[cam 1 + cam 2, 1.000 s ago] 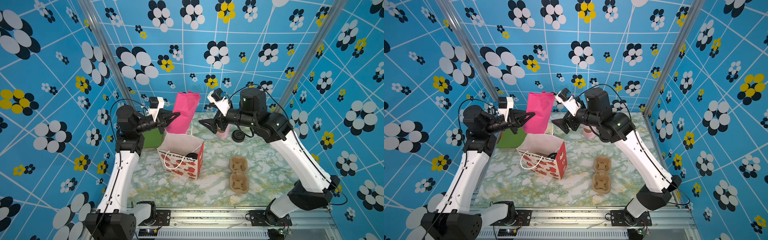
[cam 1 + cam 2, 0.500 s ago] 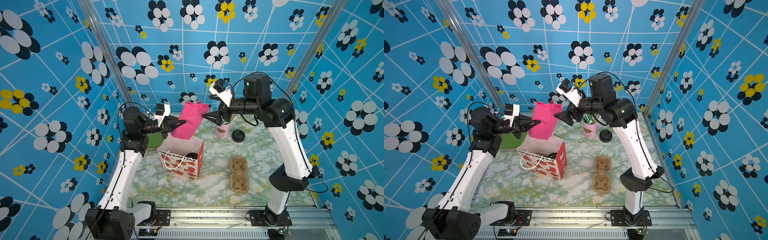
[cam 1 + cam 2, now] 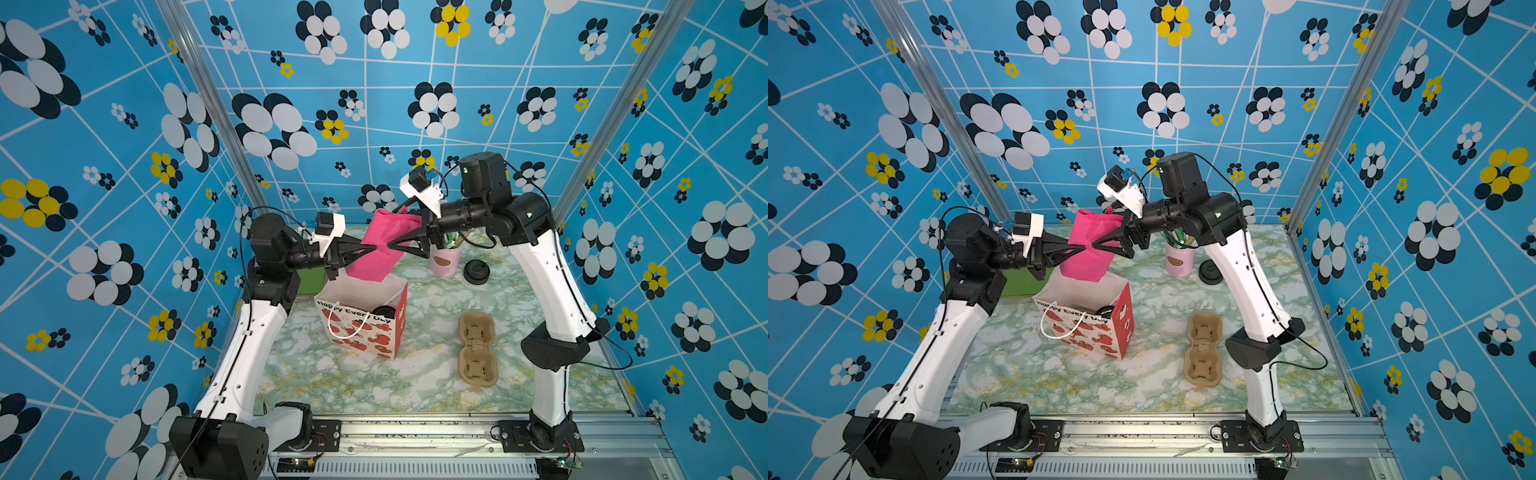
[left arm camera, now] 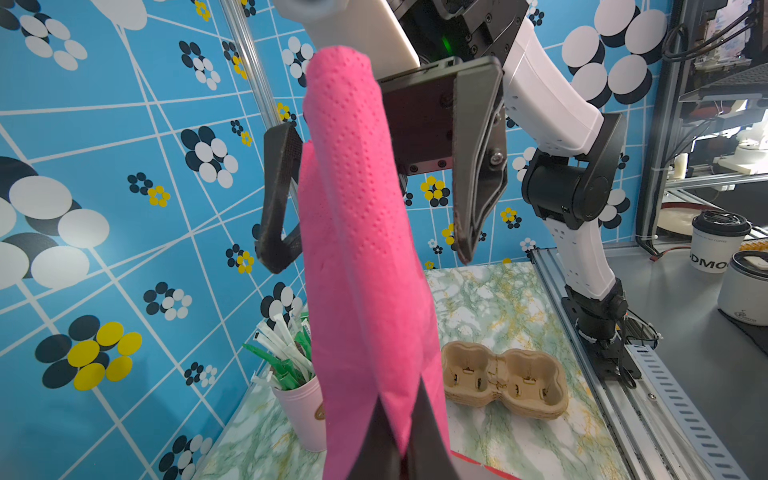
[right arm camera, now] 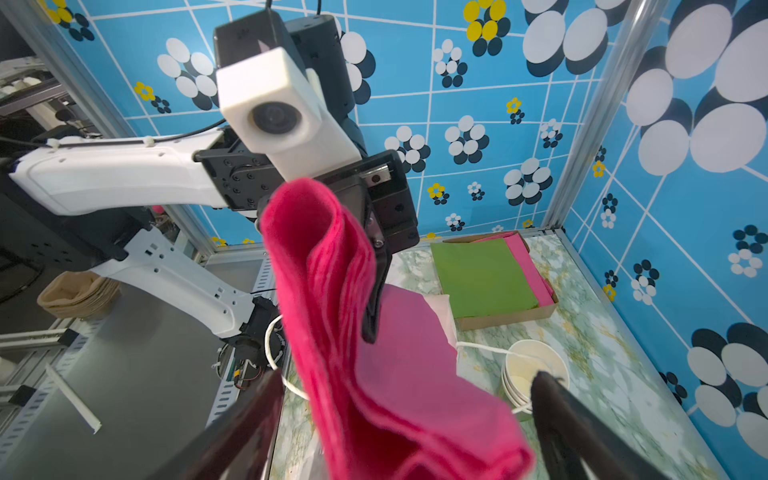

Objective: Pack a coffee takeout order
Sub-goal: Pass the napkin.

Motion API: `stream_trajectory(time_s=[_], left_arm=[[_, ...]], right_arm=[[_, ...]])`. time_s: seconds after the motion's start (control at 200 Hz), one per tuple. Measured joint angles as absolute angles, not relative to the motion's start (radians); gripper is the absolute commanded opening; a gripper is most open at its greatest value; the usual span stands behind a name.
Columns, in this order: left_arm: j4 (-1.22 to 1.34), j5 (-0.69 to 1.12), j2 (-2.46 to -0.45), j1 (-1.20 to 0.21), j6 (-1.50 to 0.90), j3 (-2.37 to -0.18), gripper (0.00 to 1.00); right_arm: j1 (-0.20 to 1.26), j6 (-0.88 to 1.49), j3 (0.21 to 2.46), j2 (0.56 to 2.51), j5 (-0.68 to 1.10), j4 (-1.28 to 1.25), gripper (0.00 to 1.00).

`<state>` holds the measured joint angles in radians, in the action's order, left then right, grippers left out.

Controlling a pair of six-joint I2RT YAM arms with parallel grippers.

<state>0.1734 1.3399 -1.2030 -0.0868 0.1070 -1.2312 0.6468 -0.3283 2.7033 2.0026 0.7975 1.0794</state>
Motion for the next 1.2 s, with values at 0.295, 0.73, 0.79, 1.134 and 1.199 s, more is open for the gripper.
stream_trajectory(time_s=[0.295,0.73,0.79,1.134,1.199], left_arm=[[0.138,1.317,-1.203,-0.087,0.137,-1.231,0.0],[0.157,1.215,-1.151,-0.079,0.126,-1.12,0.82],[0.163,1.207,-1.139,-0.078,0.121,-1.103,0.87],[0.153,1.251,-1.111,-0.078,0.104,-1.066,0.82],[0.149,1.26,-1.114,-0.078,0.1,-1.065,0.77]], right_arm=[[0.647,-0.29,2.704,2.01,0.852,1.067,0.03],[0.674,-0.264,2.705,2.011,0.76,1.066,0.0],[0.683,-0.264,2.705,2.011,0.74,1.066,0.0],[0.714,-0.257,2.705,2.01,0.68,1.063,0.0],[0.714,-0.256,2.705,2.01,0.673,1.059,0.0]])
